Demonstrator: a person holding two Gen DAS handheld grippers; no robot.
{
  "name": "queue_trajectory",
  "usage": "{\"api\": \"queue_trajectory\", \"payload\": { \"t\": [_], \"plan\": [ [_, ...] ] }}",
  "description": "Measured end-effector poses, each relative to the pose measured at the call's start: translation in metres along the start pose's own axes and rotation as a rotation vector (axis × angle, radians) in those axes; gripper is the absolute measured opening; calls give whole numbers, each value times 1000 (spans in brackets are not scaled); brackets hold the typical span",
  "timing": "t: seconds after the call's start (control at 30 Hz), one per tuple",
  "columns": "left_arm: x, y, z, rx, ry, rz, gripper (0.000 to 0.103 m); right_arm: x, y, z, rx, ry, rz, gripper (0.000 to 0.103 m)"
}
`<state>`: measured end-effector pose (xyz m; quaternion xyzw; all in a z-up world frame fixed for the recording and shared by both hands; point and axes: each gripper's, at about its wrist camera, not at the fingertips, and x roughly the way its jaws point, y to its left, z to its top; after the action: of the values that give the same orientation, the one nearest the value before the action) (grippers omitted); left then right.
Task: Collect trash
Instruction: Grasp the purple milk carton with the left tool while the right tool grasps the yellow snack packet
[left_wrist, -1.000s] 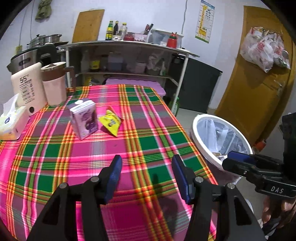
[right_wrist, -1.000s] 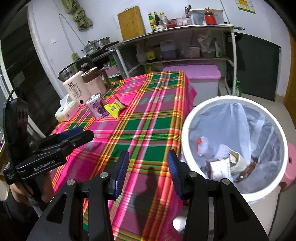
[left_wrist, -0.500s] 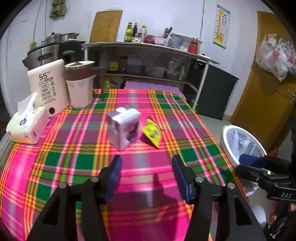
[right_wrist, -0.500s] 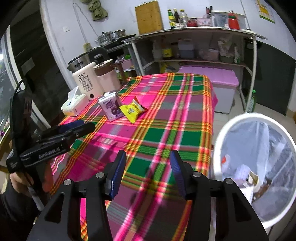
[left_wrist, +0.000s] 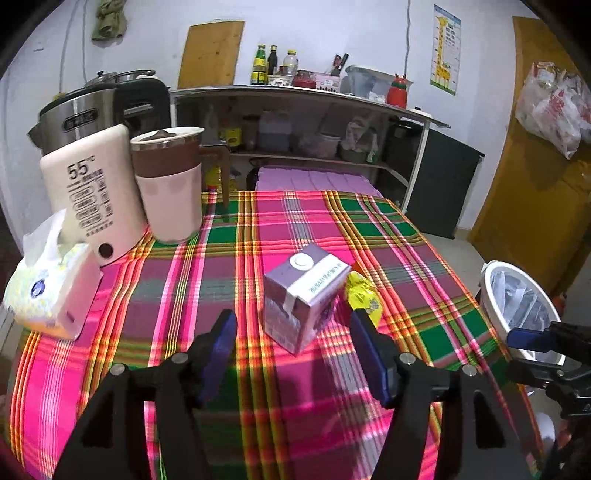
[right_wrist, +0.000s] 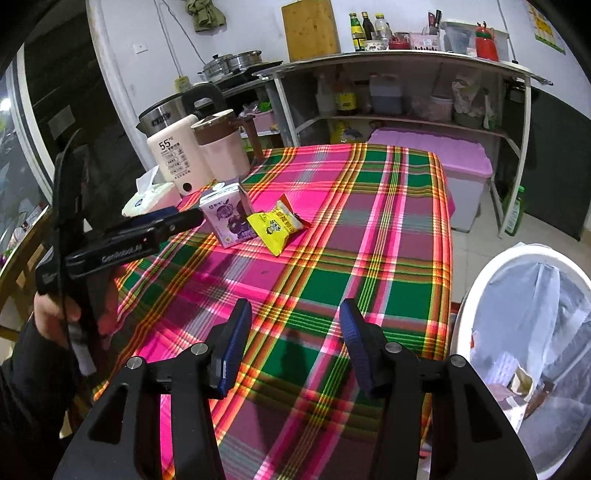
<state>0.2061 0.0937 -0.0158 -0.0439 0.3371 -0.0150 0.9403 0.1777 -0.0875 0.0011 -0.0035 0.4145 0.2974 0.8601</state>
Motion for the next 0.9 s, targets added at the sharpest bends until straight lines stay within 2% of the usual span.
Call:
{"api": "queue_trajectory", "payload": {
  "t": [0.23, 0.47, 0.5, 0.53, 0.6, 0.9],
  "plan": [
    [21, 7, 6, 26, 19, -33, 66, 7, -1, 1, 6, 9, -1, 50],
    [34, -2, 8, 69, 43, -74, 66, 15, -2, 1, 15, 20, -5, 50],
    [34, -3, 8, 69, 39, -81, 62, 15, -2, 1, 15, 22, -5, 50],
    [34, -5, 8, 68, 36, -80, 51, 16, -2, 2, 15, 23, -7, 51],
    [32, -8, 8, 66, 36, -73, 42, 18, -1, 3, 14, 24, -9, 51],
    [10, -4, -4, -3, 20, -2, 42, 25, 6, 13, -10, 19, -9, 50]
  ]
}}
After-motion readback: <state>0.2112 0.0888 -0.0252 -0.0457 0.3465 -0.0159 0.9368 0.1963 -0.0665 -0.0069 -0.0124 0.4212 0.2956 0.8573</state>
